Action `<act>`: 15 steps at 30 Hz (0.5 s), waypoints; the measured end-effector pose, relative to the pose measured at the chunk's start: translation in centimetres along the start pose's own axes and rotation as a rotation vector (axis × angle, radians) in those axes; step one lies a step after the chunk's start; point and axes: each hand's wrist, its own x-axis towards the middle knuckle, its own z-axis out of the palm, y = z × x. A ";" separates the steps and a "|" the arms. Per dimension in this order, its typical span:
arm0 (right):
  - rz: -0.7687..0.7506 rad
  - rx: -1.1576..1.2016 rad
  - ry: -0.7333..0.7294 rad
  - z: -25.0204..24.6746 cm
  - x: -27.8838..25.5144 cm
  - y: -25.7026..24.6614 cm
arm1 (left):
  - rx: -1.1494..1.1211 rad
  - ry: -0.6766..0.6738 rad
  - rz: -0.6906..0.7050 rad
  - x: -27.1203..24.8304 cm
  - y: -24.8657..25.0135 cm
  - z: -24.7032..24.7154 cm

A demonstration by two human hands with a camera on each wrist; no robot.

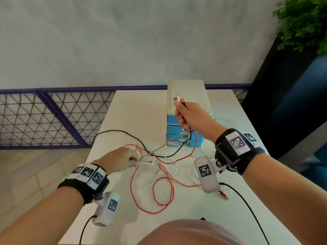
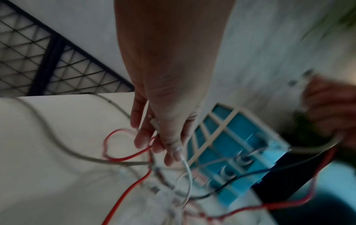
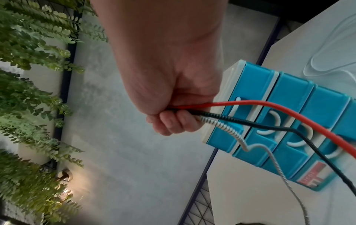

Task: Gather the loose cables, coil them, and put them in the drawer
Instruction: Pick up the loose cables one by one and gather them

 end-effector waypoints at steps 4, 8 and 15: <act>-0.006 0.032 -0.049 1.2 0.3 -0.1 | -0.135 0.155 0.142 0.0 5.2 -6.1; -0.036 0.071 -0.139 2.7 0.3 -1.0 | -0.234 0.438 0.224 -1.0 8.9 -10.8; -0.153 0.096 -0.123 2.8 -0.6 -2.2 | -0.584 0.684 0.248 -0.3 10.8 -11.5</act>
